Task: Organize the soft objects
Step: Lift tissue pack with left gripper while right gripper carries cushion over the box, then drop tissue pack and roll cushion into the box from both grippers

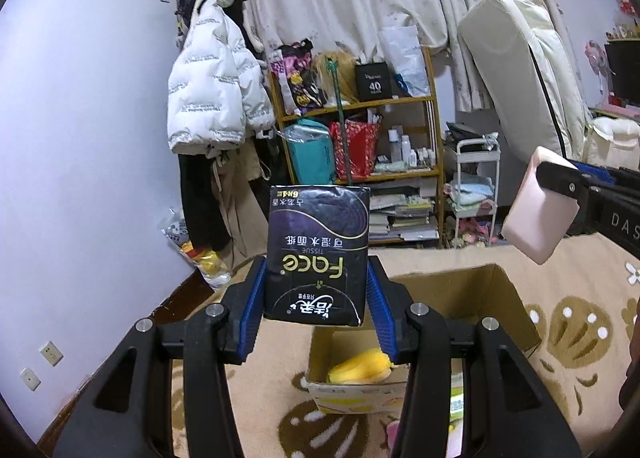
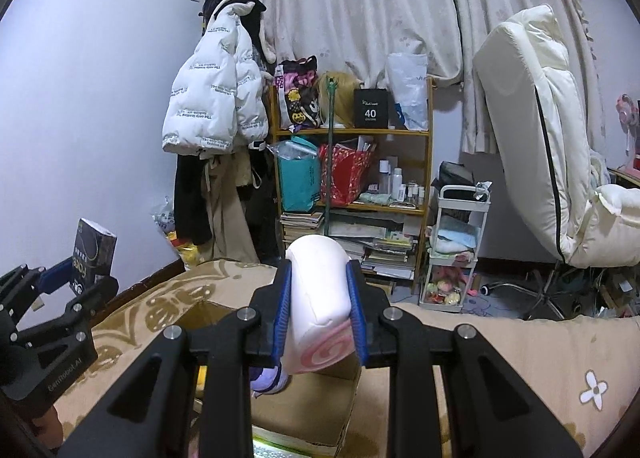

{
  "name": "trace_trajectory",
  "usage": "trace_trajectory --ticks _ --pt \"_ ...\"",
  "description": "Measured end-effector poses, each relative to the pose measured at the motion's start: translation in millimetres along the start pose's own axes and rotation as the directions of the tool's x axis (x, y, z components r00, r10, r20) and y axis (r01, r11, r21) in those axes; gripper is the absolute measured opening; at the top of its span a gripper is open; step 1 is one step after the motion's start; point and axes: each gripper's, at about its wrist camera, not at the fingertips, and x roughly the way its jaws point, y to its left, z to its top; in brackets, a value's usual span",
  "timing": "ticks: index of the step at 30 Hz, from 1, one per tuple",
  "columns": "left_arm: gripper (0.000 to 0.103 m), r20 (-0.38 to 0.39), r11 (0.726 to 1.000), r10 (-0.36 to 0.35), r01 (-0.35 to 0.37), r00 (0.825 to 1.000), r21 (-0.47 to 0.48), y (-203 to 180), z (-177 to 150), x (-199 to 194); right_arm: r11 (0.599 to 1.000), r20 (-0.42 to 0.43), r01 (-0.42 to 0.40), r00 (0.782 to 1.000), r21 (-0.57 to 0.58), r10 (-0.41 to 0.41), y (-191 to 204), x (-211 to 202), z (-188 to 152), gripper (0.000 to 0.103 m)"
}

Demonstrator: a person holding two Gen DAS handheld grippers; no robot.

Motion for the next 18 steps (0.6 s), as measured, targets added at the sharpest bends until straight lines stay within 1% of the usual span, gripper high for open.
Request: trace_trajectory --ticks 6,10,12,16,18 --pt "0.046 -0.041 1.000 -0.006 0.006 0.999 0.011 -8.9 -13.8 19.6 1.000 -0.033 -0.002 0.999 0.011 0.002 -0.8 16.3 -16.0 0.028" --pt "0.047 -0.068 0.999 -0.021 0.022 0.997 0.027 -16.7 -21.9 32.0 1.000 -0.082 -0.017 0.996 0.021 0.018 -0.8 32.3 -29.0 0.028" --pt "0.047 -0.083 0.999 -0.030 0.034 0.996 0.038 -21.0 -25.1 37.4 1.000 -0.100 -0.004 0.995 0.024 0.006 0.3 39.2 -35.4 0.028" --pt "0.047 -0.109 0.997 -0.049 0.055 0.993 0.056 -28.3 -31.8 46.5 1.000 -0.107 0.005 0.994 -0.005 -0.005 3.5 46.5 -49.5 0.029" --pt "0.047 -0.117 0.996 -0.061 0.069 0.991 0.064 -31.2 -34.8 50.5 1.000 -0.118 -0.006 0.993 -0.003 0.006 2.7 48.5 -55.3 0.029"
